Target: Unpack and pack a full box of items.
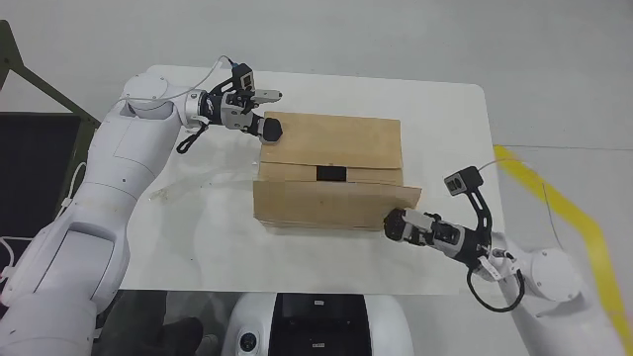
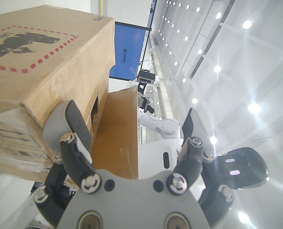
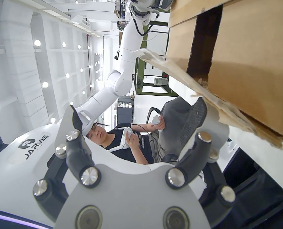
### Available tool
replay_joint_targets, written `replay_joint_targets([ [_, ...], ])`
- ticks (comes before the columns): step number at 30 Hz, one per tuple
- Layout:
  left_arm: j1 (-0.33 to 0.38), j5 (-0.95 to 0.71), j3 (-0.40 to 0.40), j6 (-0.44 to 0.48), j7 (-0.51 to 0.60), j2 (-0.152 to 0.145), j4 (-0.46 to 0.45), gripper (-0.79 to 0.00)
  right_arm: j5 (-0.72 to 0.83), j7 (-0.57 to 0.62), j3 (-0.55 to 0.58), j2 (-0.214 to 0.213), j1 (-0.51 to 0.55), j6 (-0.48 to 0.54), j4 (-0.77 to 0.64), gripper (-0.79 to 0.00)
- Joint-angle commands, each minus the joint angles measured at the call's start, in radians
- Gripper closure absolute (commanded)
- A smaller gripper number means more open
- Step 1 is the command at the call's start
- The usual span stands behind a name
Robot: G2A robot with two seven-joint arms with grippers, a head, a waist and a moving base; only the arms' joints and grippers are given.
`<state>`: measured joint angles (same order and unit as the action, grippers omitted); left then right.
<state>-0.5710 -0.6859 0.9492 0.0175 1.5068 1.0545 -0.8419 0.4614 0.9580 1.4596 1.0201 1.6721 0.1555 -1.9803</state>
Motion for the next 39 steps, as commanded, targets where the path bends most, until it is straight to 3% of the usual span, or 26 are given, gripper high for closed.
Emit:
replay_joint_targets([
  [1, 0.000, 0.000, 0.000, 0.000, 0.000, 0.000, 0.000, -0.785, 0.001, -0.006, -0.011, 0.001, -0.024, -0.003, 0.013, -0.785],
  [15, 0.000, 0.000, 0.000, 0.000, 0.000, 0.000, 0.000, -0.785, 0.030, -0.039, -0.067, 0.011, -0.192, -0.046, 0.151, -0.785],
  [39, 0.000, 0.000, 0.000, 0.000, 0.000, 0.000, 0.000, -0.785, -0.029, -0.110, -0.141, 0.028, -0.350, -0.056, 0.322, -0.785],
])
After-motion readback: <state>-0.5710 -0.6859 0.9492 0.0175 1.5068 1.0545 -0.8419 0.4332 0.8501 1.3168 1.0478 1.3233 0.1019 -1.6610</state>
